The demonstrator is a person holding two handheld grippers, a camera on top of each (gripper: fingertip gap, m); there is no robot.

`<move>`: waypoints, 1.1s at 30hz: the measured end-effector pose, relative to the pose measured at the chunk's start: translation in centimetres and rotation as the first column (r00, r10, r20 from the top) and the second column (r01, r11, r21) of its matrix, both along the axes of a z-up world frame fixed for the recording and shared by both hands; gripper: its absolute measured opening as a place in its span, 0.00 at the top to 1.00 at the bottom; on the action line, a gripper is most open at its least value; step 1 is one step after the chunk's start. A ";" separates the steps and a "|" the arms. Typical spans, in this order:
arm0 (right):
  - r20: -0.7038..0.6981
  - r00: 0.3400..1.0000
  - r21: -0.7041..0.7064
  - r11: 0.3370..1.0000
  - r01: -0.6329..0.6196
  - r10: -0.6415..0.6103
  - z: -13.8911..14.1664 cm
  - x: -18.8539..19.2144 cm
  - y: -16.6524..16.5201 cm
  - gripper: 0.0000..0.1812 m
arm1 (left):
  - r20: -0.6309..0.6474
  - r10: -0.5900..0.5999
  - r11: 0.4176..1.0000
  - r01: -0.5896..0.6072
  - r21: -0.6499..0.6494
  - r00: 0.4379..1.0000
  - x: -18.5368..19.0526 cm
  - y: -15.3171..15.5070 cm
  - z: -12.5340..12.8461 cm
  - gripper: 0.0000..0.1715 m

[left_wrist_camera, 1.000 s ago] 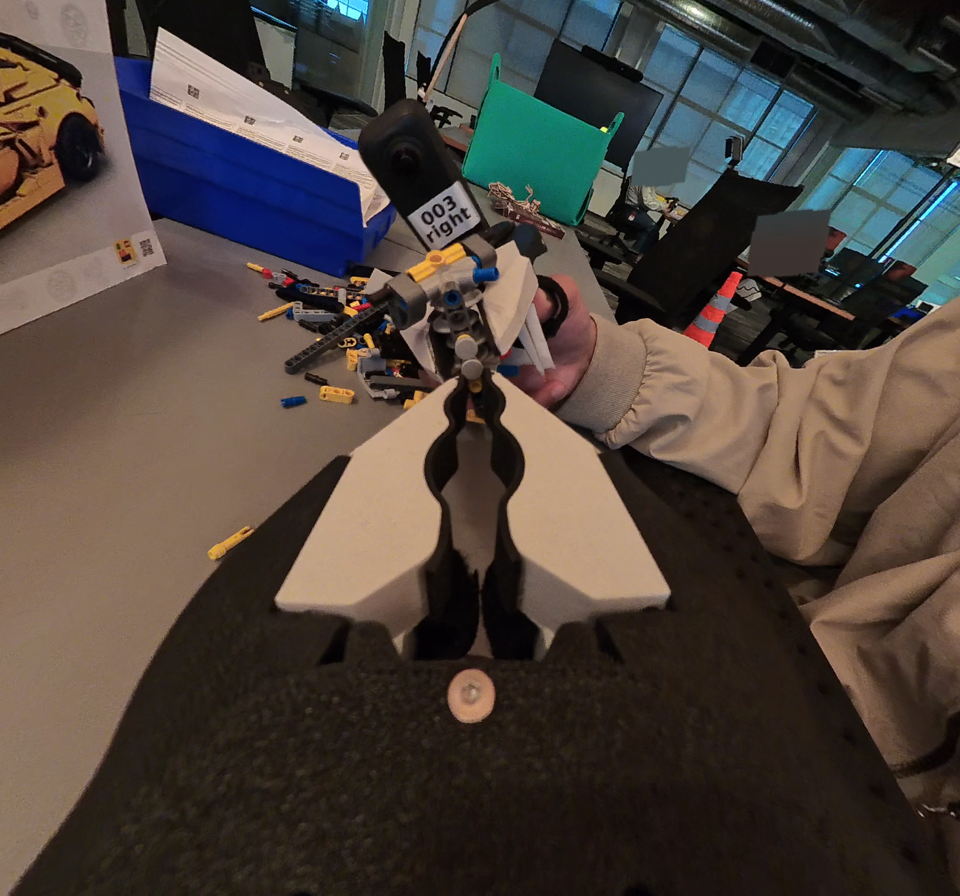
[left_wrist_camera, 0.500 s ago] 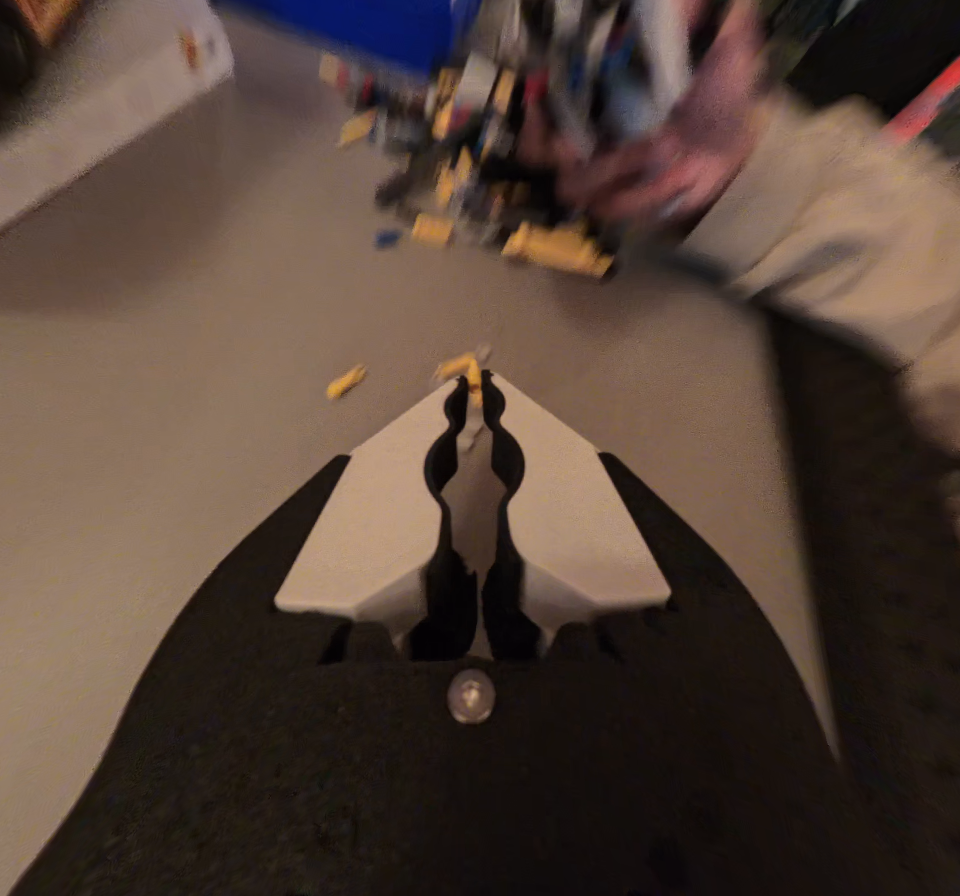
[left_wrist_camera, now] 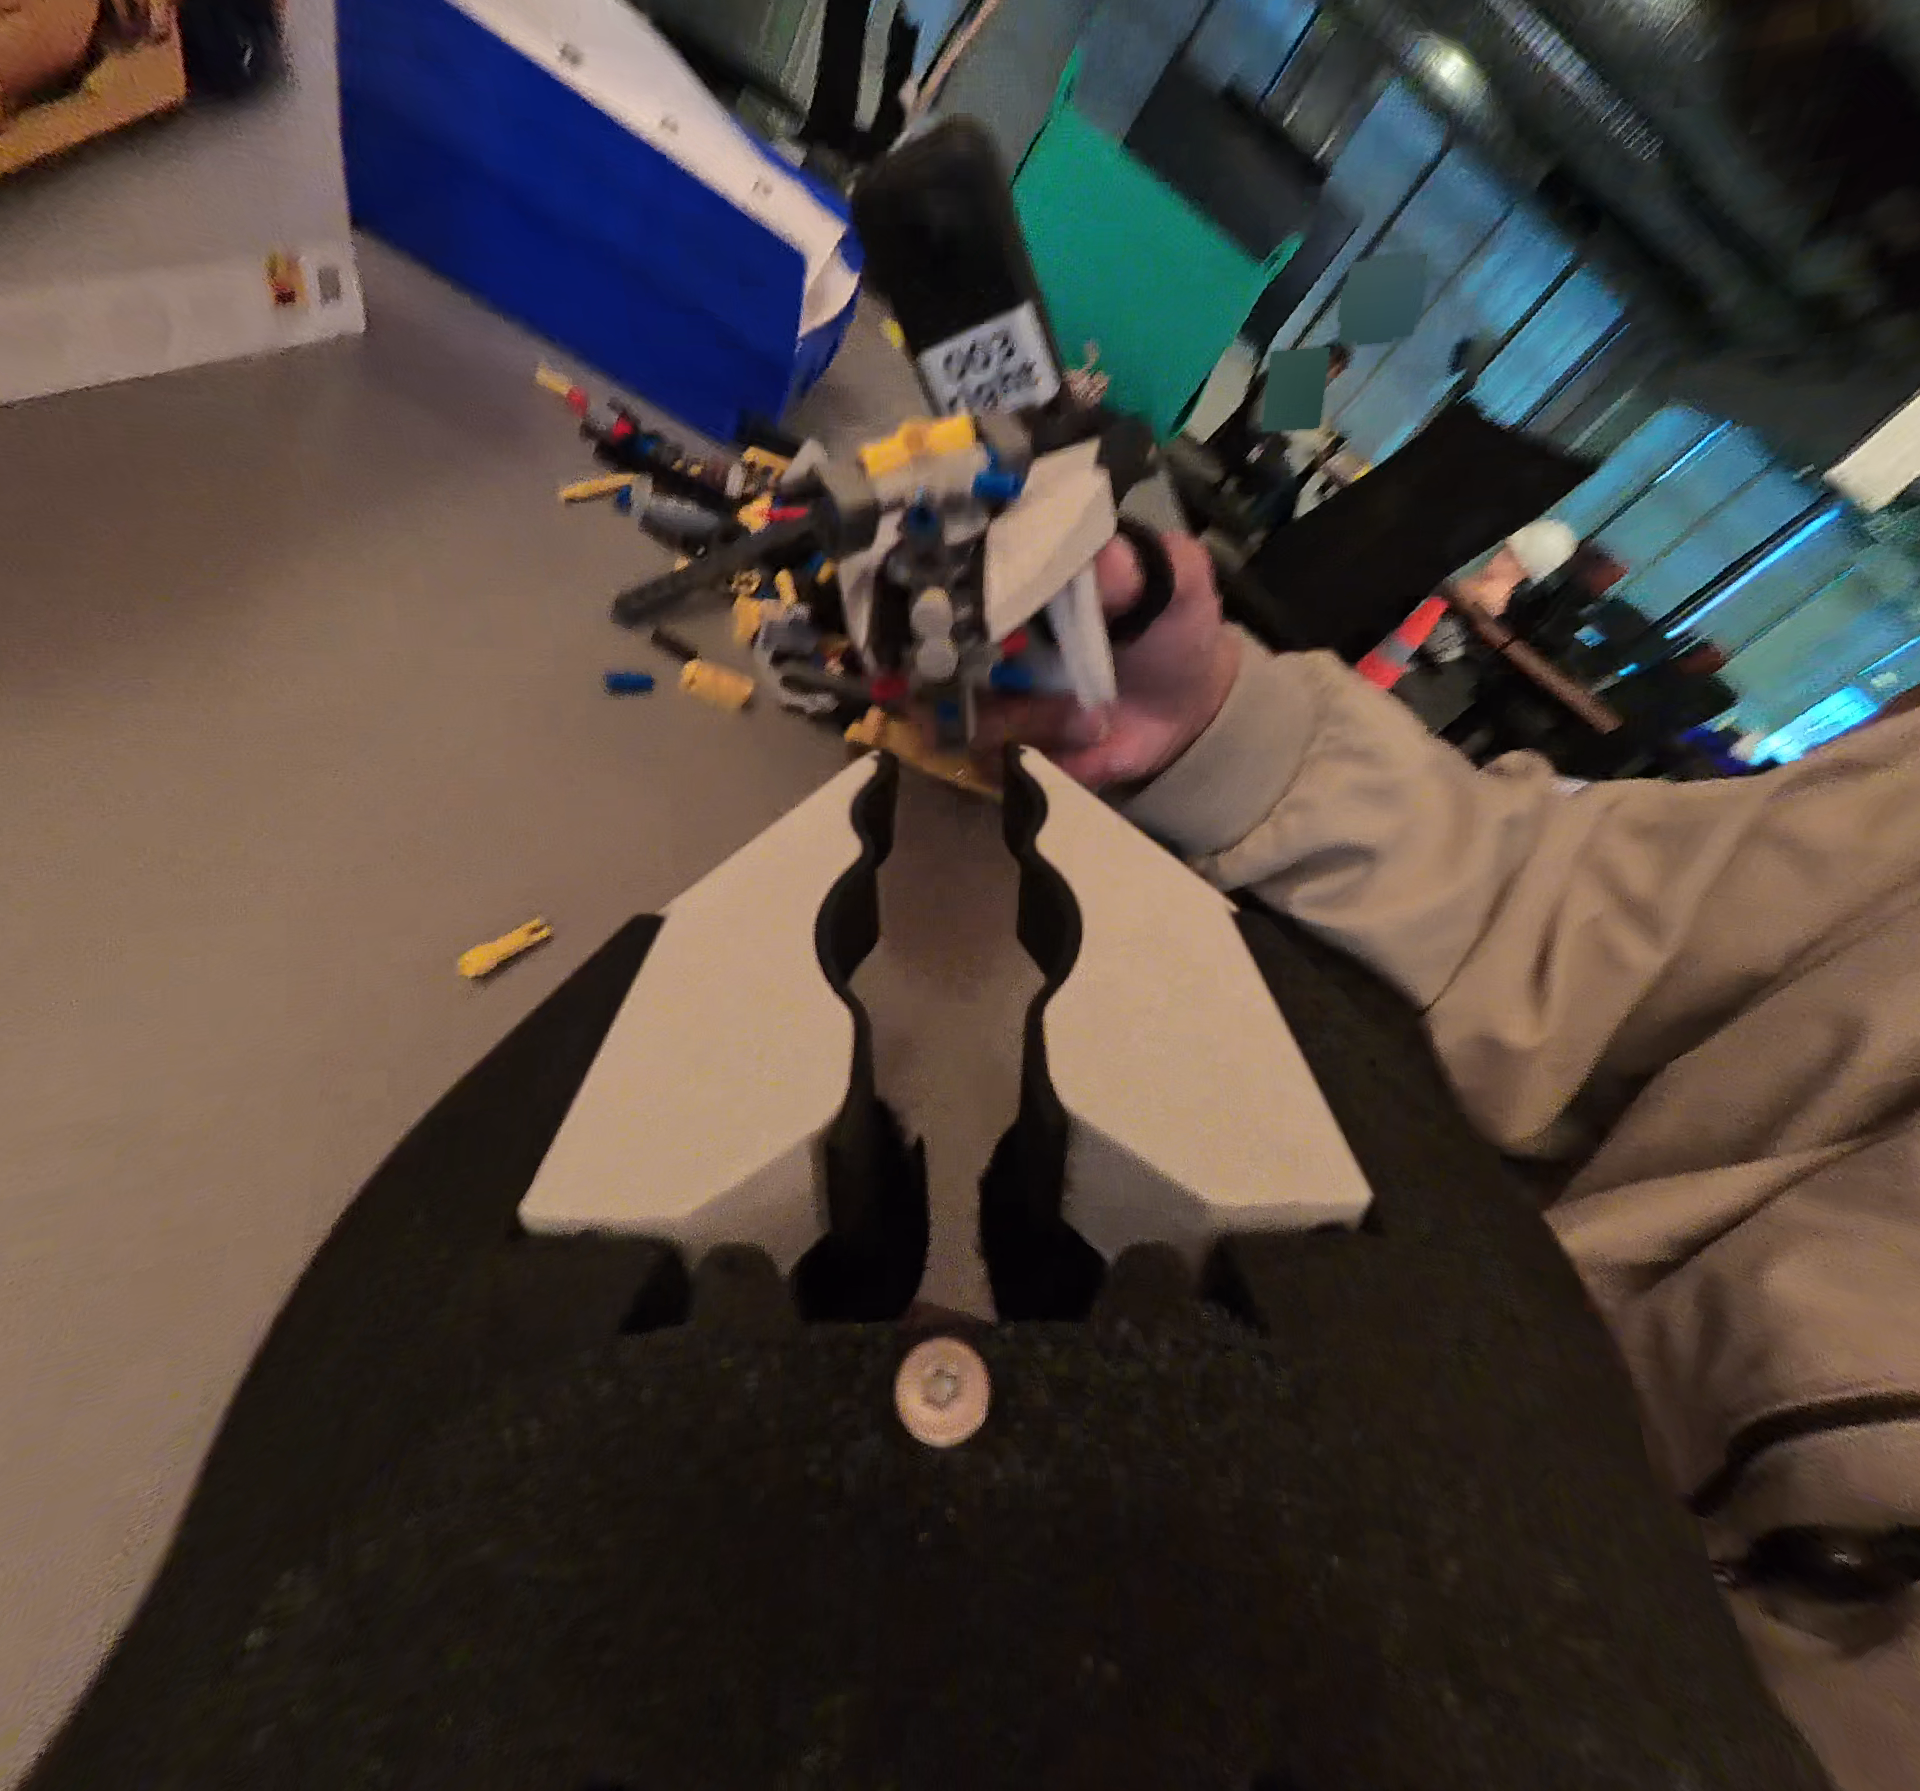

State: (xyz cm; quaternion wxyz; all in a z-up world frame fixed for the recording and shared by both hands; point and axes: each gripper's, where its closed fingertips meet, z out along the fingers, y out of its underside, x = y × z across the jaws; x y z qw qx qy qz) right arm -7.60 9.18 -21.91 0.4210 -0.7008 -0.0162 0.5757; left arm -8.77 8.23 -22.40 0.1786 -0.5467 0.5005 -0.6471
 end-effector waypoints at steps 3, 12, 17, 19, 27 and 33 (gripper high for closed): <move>0.020 0.999 -0.005 0.999 -0.036 0.036 -0.4 -1.4 0.0 0.90 | 0.025 -0.009 1.000 0.009 -0.010 1.000 -0.2 0.0 0.5 0.89; -0.005 0.997 -0.016 0.997 -0.077 0.077 -0.4 -2.0 -0.4 0.90 | 0.031 0.006 0.998 -0.008 0.060 1.000 -0.1 -0.2 0.4 0.96; -0.049 0.995 -0.017 0.996 -0.087 0.086 -0.1 -2.0 -0.4 0.90 | 0.083 0.031 0.986 -0.044 0.158 0.996 0.0 -0.3 0.8 0.96; -0.040 0.995 0.003 0.996 -0.094 0.094 0.3 -2.0 -0.6 0.90 | 0.089 0.016 0.986 -0.030 0.162 0.996 -0.1 -0.5 1.1 0.96; -0.004 0.998 0.045 0.997 0.070 -0.070 1.4 2.9 -0.1 0.91 | 0.192 0.098 0.993 -0.108 0.041 0.977 -2.2 2.9 4.2 0.96; 0.060 0.998 0.059 0.998 0.017 -0.021 0.8 1.7 -0.8 0.90 | -0.125 0.049 0.946 -0.006 0.324 0.991 -1.4 2.2 -2.9 0.96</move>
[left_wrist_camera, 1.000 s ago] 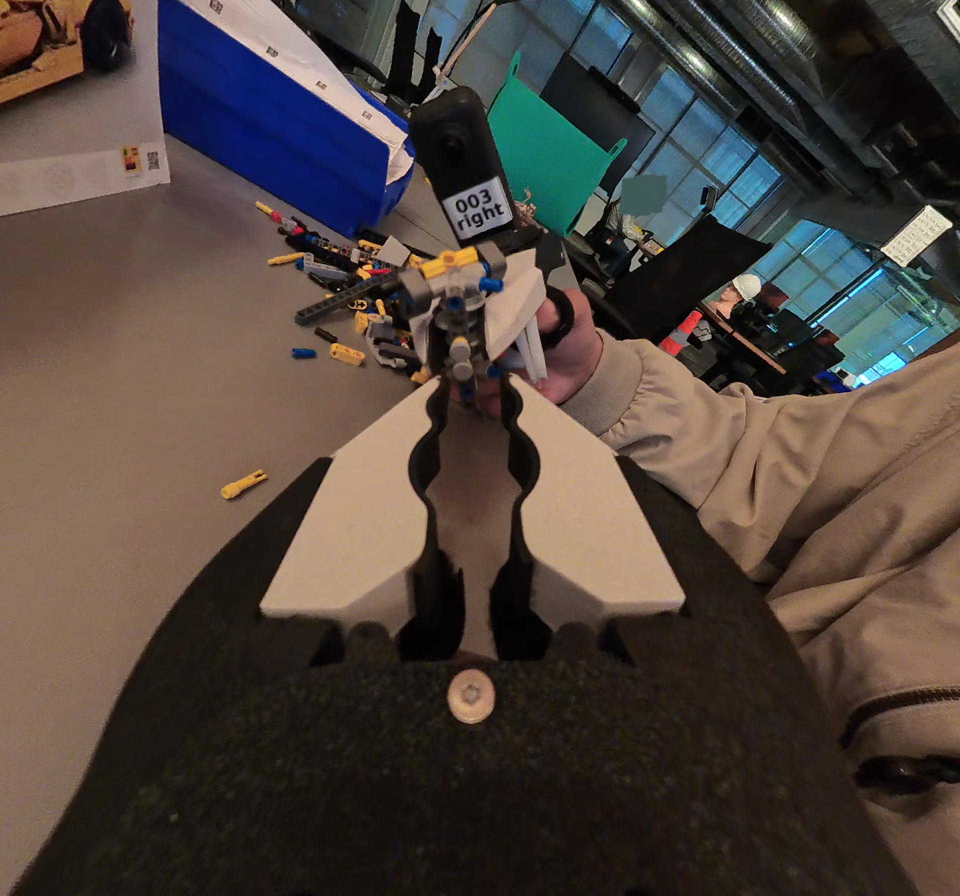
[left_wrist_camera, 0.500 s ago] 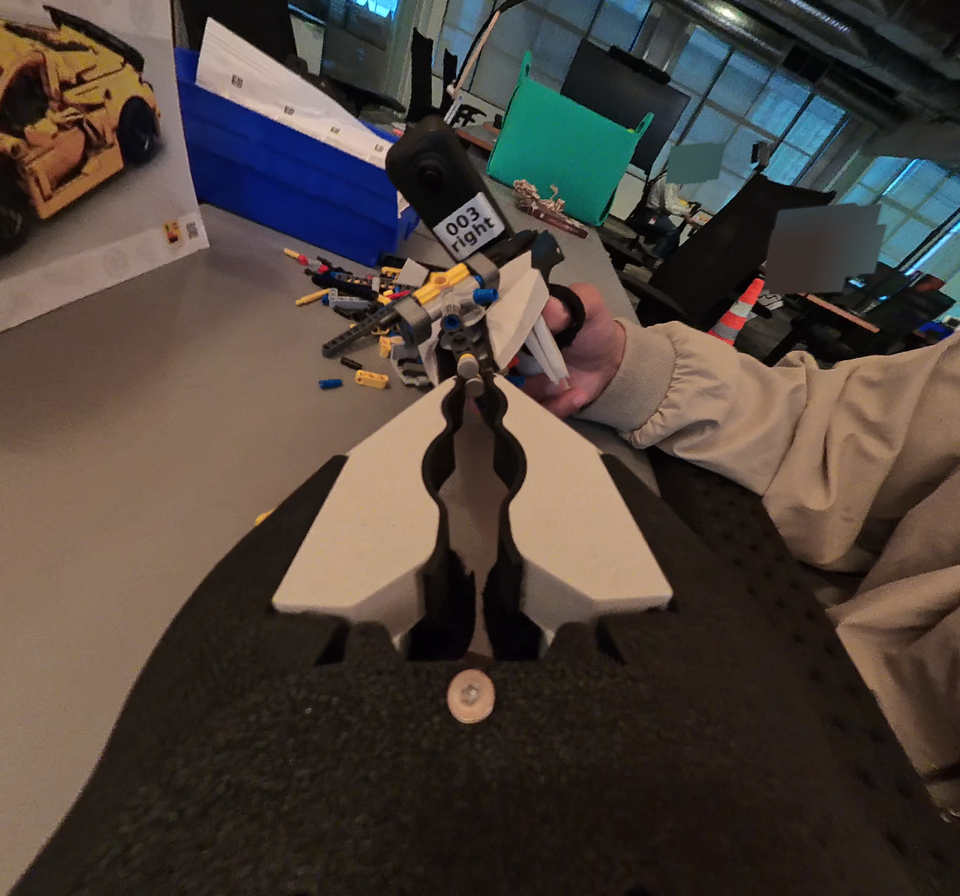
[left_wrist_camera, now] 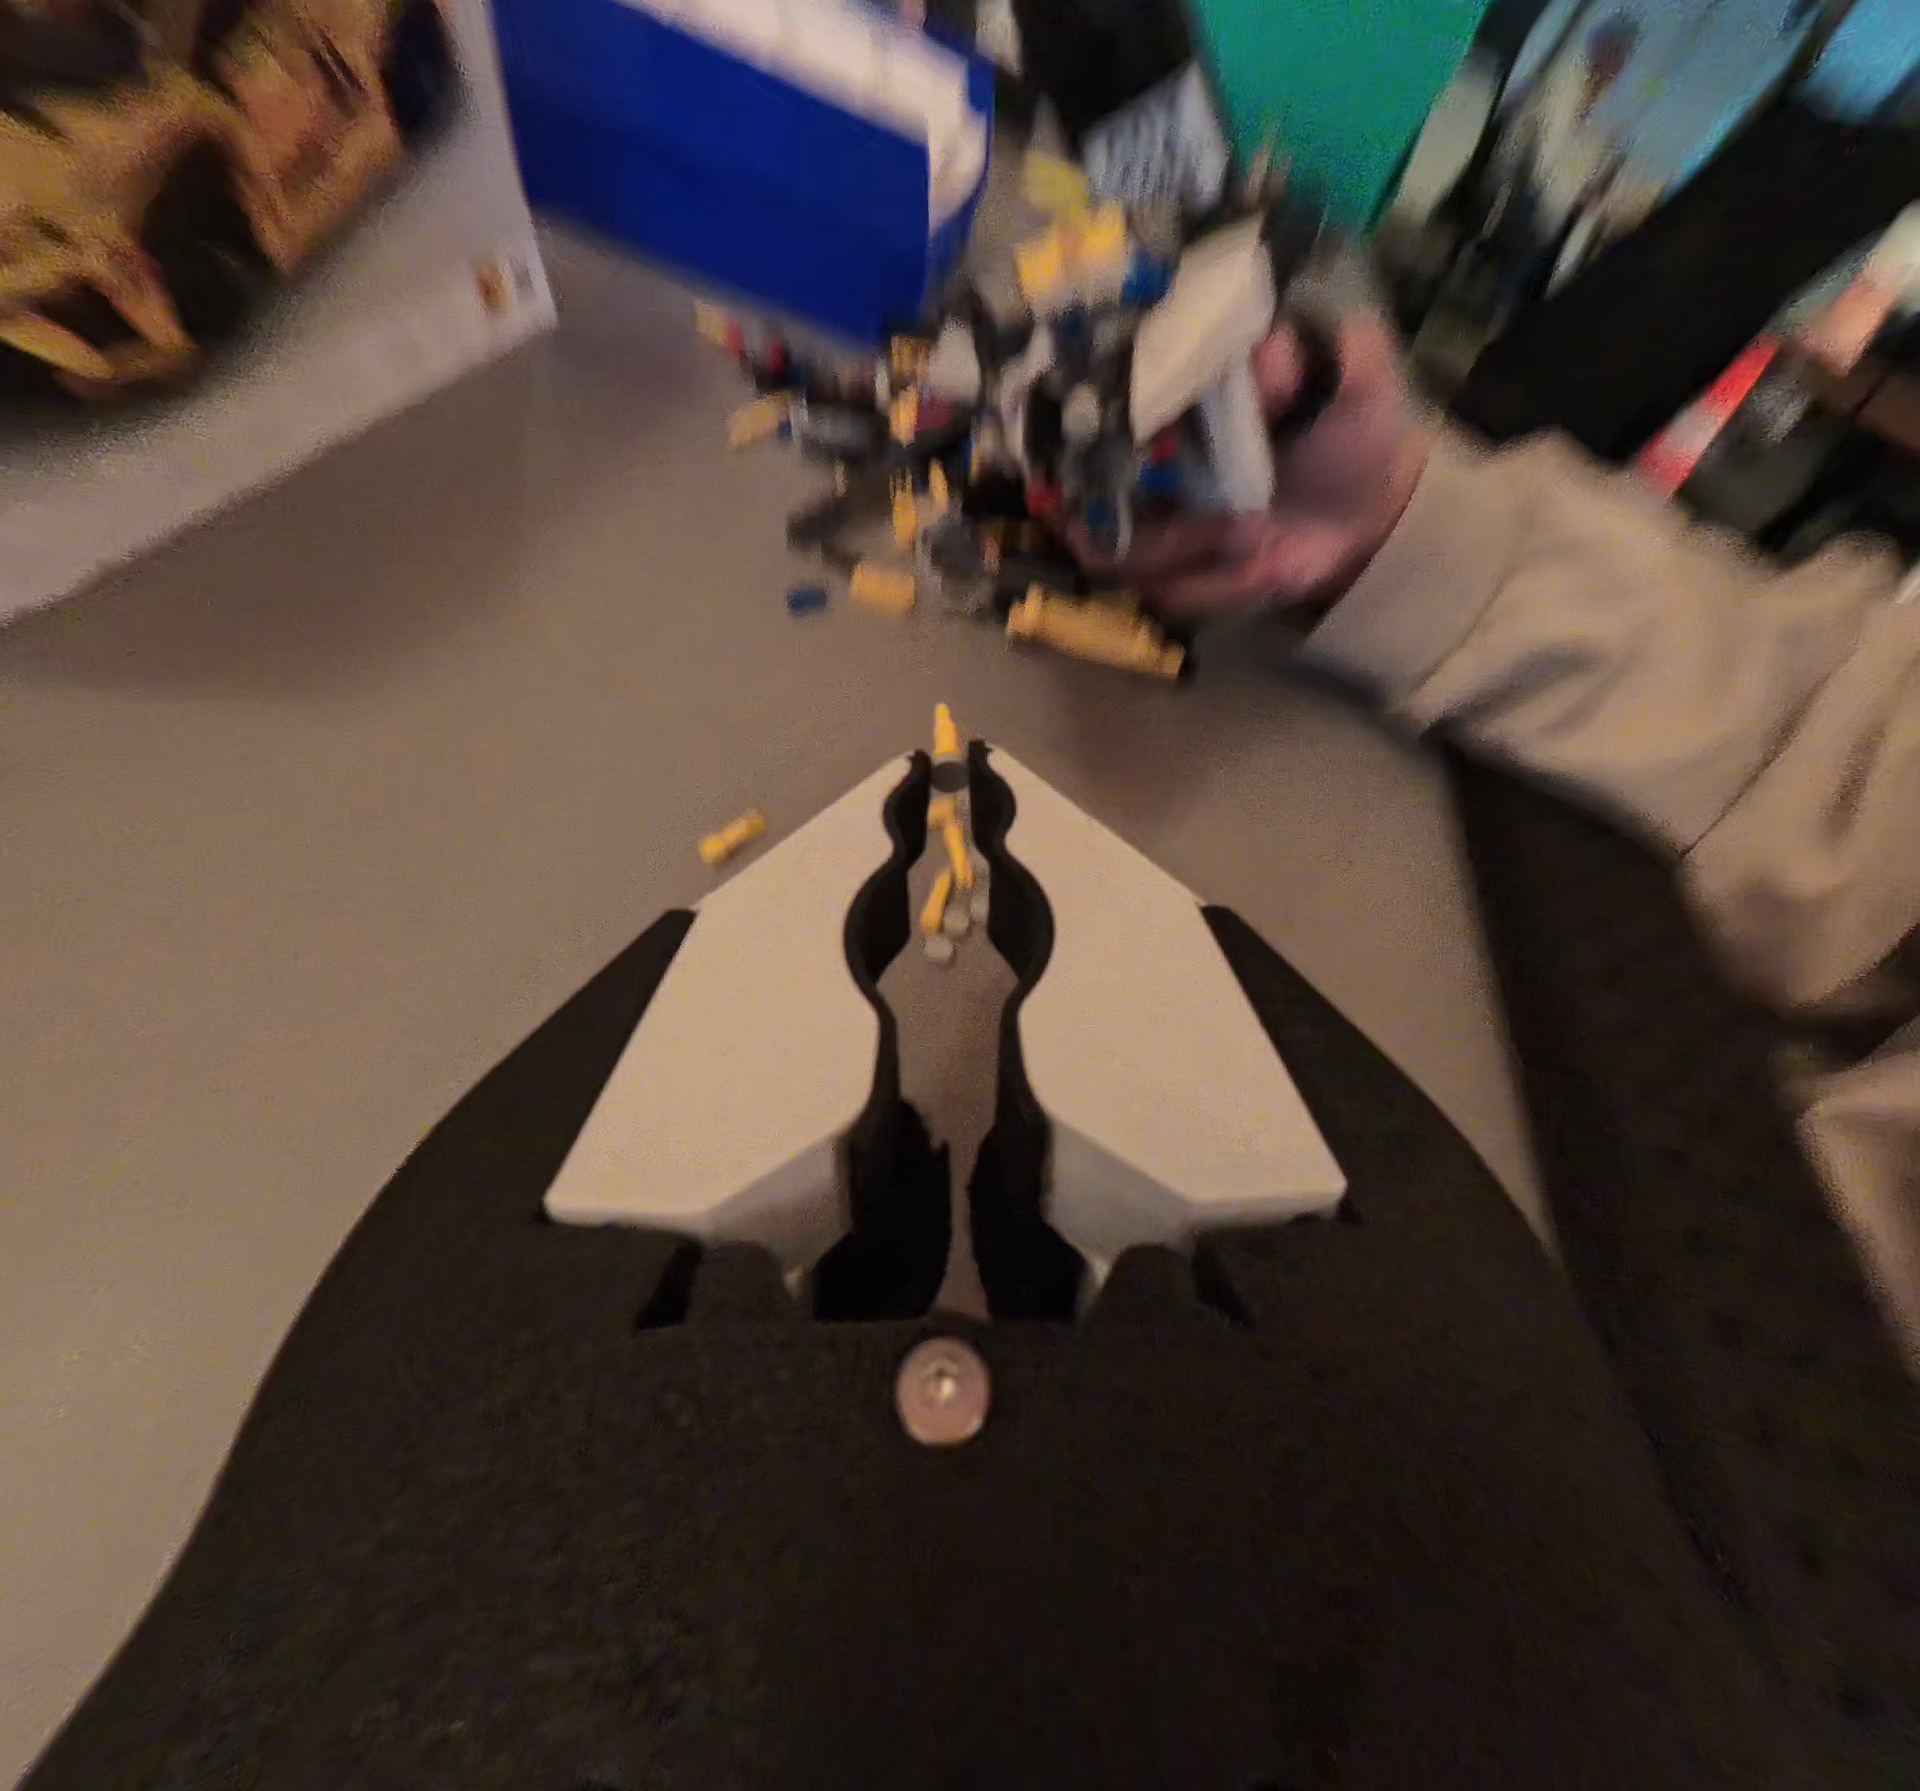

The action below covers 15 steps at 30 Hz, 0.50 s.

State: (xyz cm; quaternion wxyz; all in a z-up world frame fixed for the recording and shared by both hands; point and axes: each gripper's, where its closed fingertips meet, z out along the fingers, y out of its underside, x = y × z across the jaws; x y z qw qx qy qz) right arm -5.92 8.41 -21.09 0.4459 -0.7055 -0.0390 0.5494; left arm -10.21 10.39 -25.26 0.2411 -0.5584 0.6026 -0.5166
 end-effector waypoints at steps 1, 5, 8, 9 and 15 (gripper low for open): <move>-0.017 1.000 -0.006 1.000 -0.021 0.021 0.0 -0.5 0.0 0.90 | -0.038 -0.018 0.999 0.020 0.050 0.999 0.5 -1.0 -1.2 0.96; -0.032 0.999 -0.067 0.998 -0.003 0.001 -1.1 -0.3 0.6 0.90 | -0.076 -0.025 0.988 0.036 0.148 0.997 1.6 -2.8 -2.8 0.96; 0.084 0.995 -0.144 0.988 0.058 -0.046 -3.5 0.6 1.0 0.90 | 0.038 -0.008 0.990 0.003 0.141 0.999 1.8 -2.6 -0.8 0.96; 0.160 0.986 -0.178 0.981 0.075 -0.046 -4.7 0.9 0.9 0.90 | 0.067 -0.002 0.991 -0.007 0.130 0.998 1.7 -2.3 -0.1 0.96; 0.547 0.837 -0.212 0.968 0.136 0.002 -9.1 0.6 0.3 0.89 | 0.193 -0.005 0.982 -0.031 0.186 0.981 0.9 -1.2 2.0 0.96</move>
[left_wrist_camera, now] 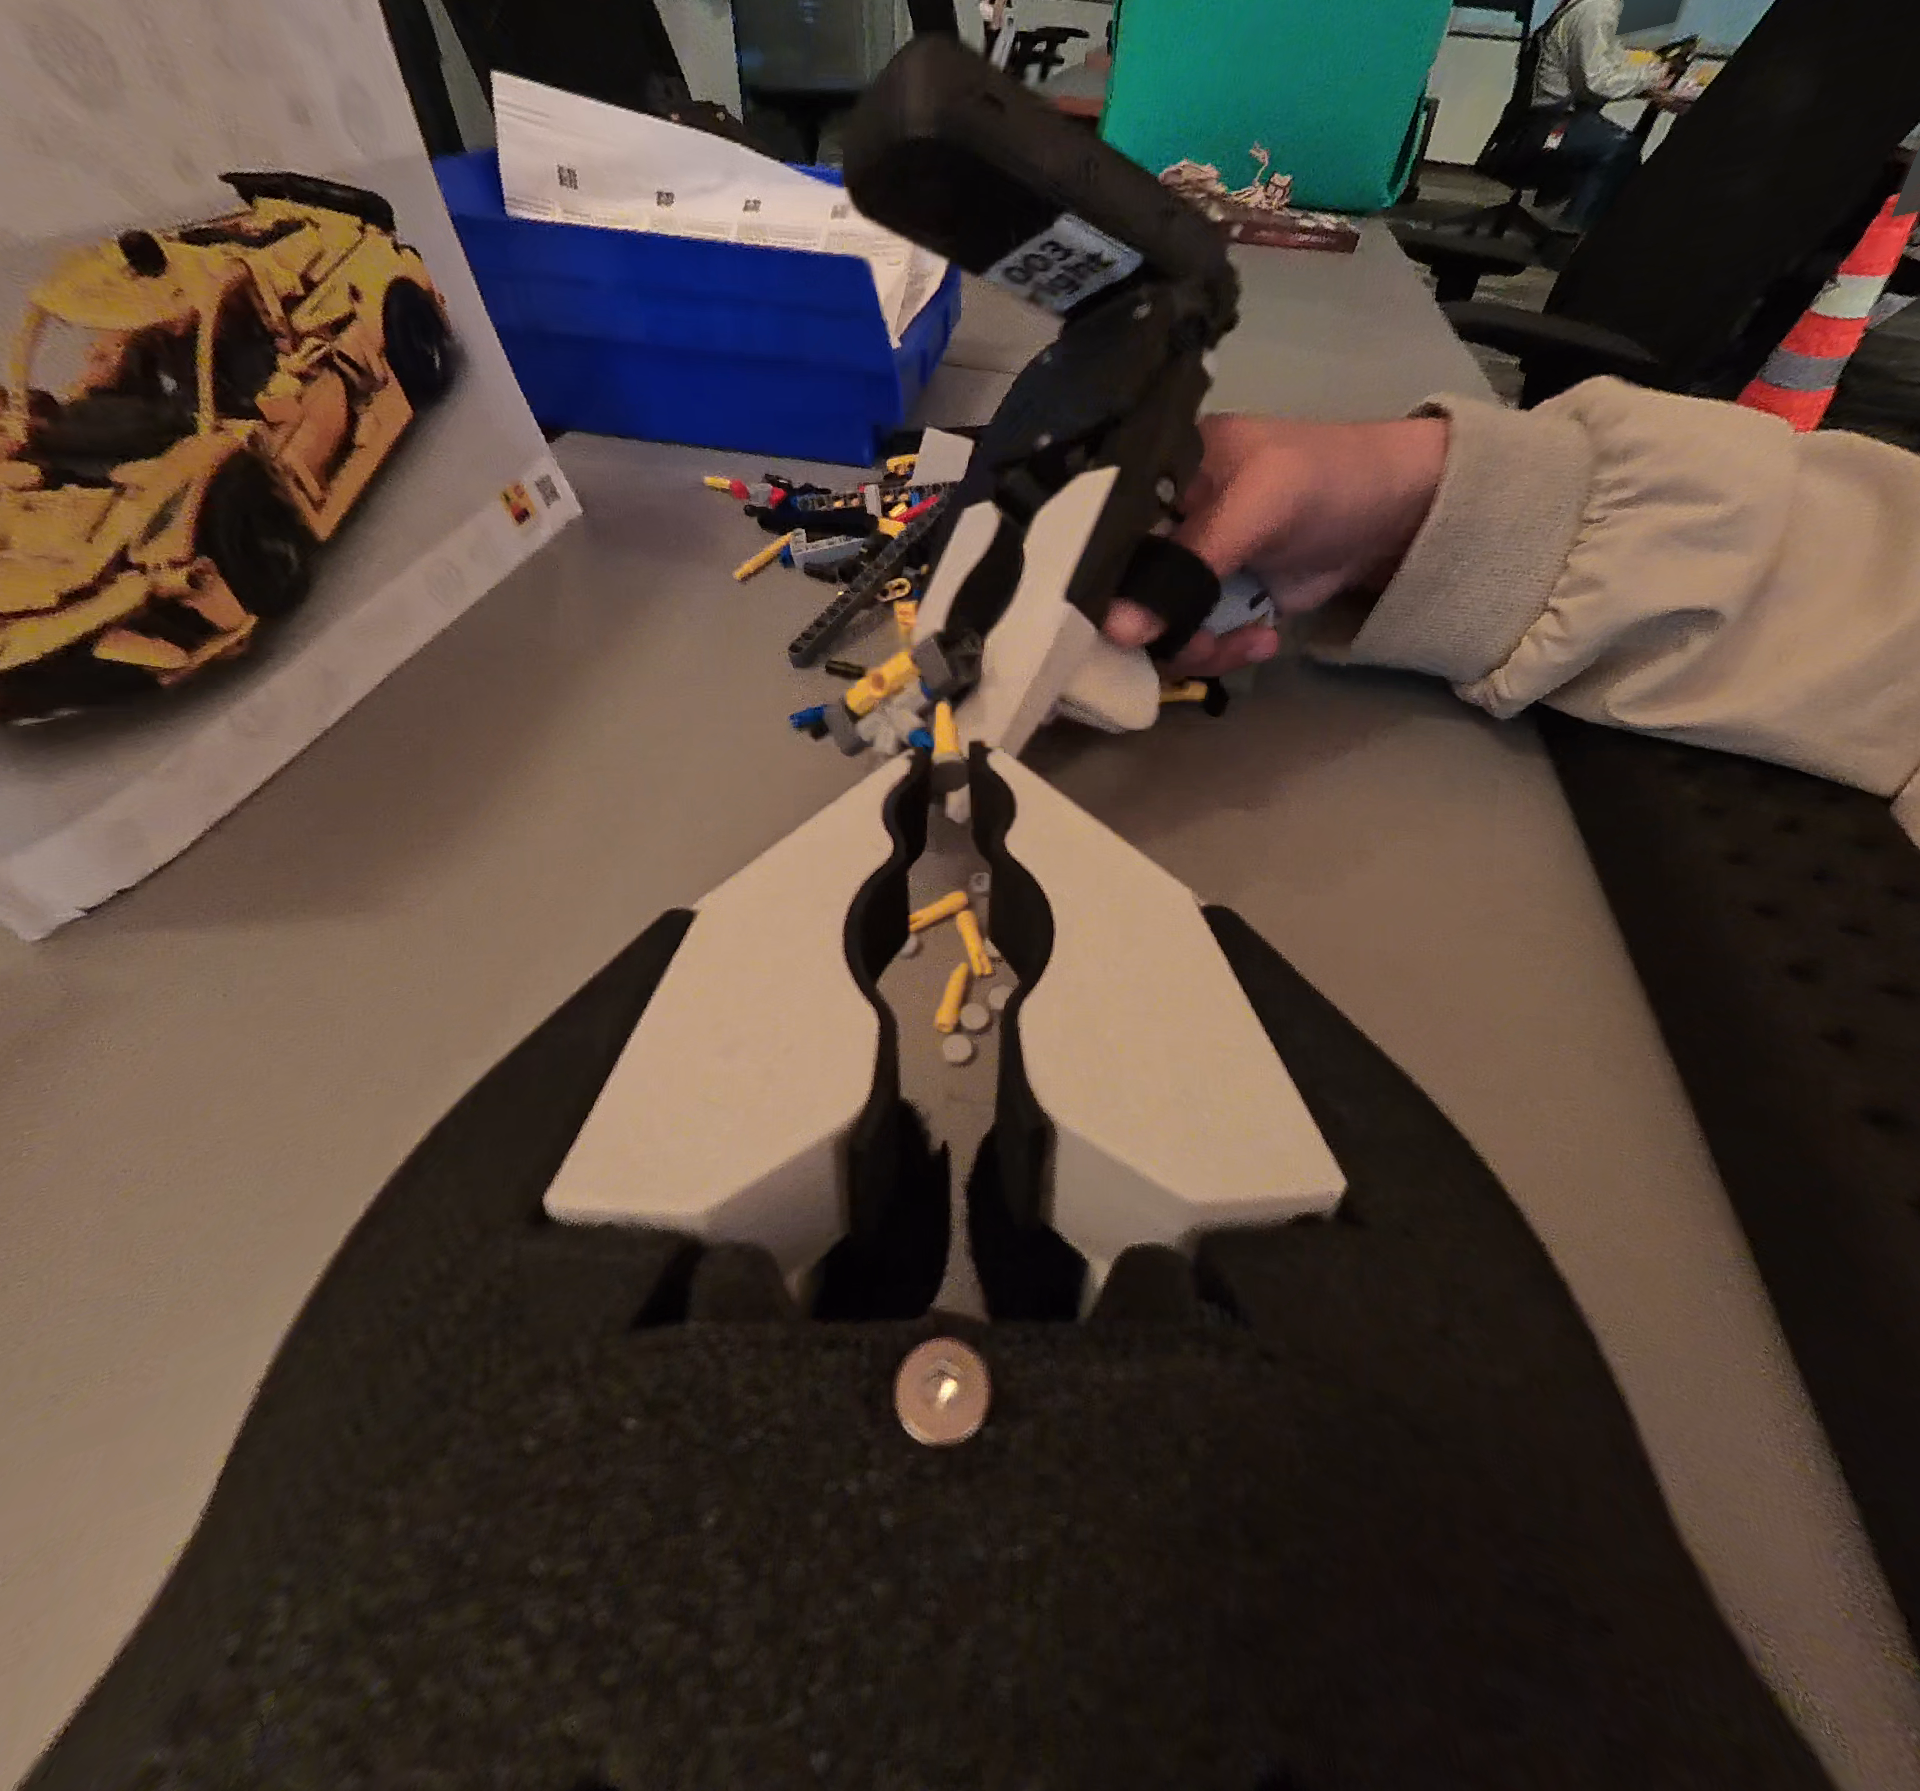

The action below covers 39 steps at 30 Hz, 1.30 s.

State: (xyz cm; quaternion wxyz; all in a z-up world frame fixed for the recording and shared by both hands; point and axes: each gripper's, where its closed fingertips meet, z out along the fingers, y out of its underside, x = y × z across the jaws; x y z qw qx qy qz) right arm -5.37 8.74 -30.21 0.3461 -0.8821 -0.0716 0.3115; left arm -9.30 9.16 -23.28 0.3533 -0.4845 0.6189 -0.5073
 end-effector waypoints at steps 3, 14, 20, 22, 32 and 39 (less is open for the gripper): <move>0.194 0.981 -0.041 0.999 0.024 -0.015 -1.9 0.7 0.0 0.89 | -0.005 0.028 0.999 -0.028 0.037 1.000 -0.1 0.7 -0.4 0.96; 0.344 0.938 0.022 0.999 0.031 -0.036 -0.8 1.6 -0.3 0.80 | -0.002 0.039 0.990 -0.038 0.134 0.999 0.2 0.7 -1.2 0.96; 0.134 0.991 0.218 0.976 -0.014 -0.015 4.9 1.6 -0.8 0.79 | 0.201 -0.033 0.972 -0.015 0.233 0.979 -0.2 -1.2 2.1 0.96; -0.129 0.983 0.347 0.934 -0.081 0.133 9.4 -1.5 -2.0 0.80 | 0.231 -0.077 0.975 0.025 0.220 0.970 -0.4 -2.2 2.8 0.96; -0.240 0.920 0.384 0.900 -0.205 0.311 10.7 -5.2 -3.6 0.93 | 0.276 -0.166 0.982 0.134 0.130 0.947 -0.8 -4.6 4.3 0.96; -0.211 0.923 0.419 0.883 -0.213 0.322 11.2 -5.6 -3.7 0.98 | 0.272 -0.186 0.981 0.165 0.101 0.944 -1.2 -4.9 4.7 0.96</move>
